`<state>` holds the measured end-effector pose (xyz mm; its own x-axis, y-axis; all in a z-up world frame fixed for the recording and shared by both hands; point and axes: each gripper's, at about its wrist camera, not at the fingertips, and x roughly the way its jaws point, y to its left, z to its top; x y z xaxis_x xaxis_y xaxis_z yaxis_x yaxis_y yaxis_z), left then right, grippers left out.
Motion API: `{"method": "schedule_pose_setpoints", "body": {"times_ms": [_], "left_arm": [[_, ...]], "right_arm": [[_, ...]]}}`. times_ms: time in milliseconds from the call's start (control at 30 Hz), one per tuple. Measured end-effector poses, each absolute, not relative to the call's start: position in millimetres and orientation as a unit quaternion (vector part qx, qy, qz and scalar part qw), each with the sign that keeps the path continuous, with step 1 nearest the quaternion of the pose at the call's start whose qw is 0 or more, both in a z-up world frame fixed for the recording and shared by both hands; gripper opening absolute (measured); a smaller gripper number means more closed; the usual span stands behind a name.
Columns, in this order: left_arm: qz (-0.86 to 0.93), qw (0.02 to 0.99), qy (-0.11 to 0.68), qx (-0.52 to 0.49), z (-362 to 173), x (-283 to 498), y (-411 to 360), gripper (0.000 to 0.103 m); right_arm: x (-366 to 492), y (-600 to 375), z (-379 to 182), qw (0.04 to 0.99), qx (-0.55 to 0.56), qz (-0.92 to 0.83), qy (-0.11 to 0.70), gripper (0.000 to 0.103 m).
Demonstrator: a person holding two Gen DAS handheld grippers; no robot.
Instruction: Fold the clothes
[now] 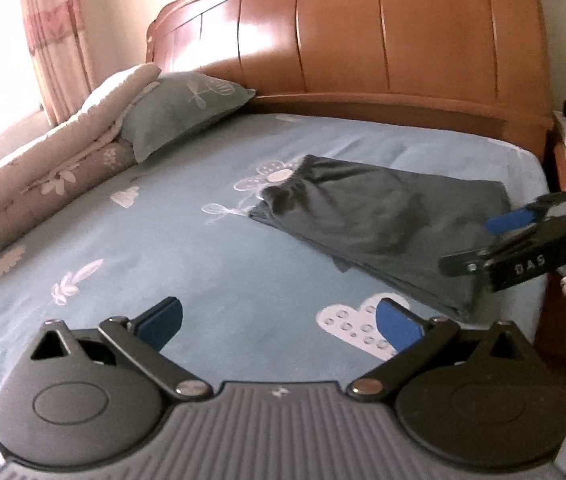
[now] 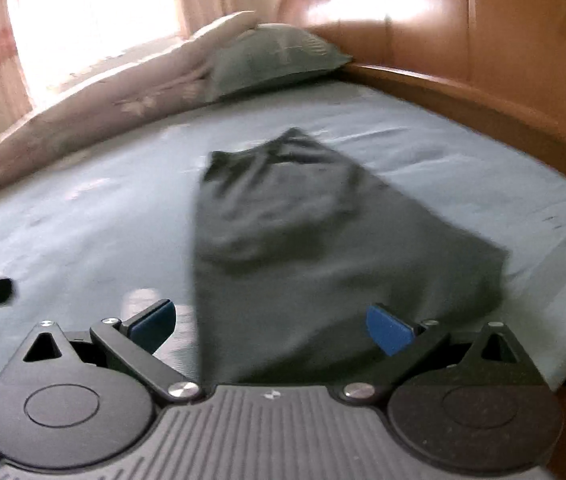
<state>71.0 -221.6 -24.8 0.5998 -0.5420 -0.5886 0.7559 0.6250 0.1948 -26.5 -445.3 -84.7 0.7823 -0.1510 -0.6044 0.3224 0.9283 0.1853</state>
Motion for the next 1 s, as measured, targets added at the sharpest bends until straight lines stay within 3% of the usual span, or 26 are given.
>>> {"method": "schedule_pose_setpoints", "body": {"times_ms": [100, 233, 433, 633, 1000], "left_arm": [[-0.379, 0.862, 0.270, 0.200, -25, 70, -219, 0.102], [-0.379, 0.864, 0.273, 0.190, -23, 67, -215, 0.102], [-0.372, 0.871, 0.271, 0.169, -14, 67, -209, 0.102], [-0.365, 0.880, 0.261, 0.154, -4, 65, -204, 0.102], [-0.380, 0.868, 0.293, 0.126, 6, 54, -207, 0.102]], "right_arm": [[-19, -436, -94, 0.927, 0.124, -0.114, 0.336, 0.103], [-18, -425, -80, 0.935, 0.122, -0.104, 0.316, 0.103], [-5, -407, -88, 0.919, 0.102, -0.088, 0.370, 0.103], [-16, -414, -67, 0.908, 0.169, -0.102, 0.368, 0.103], [-49, -403, -29, 0.903, 0.182, -0.138, 0.365, 0.103]]}}
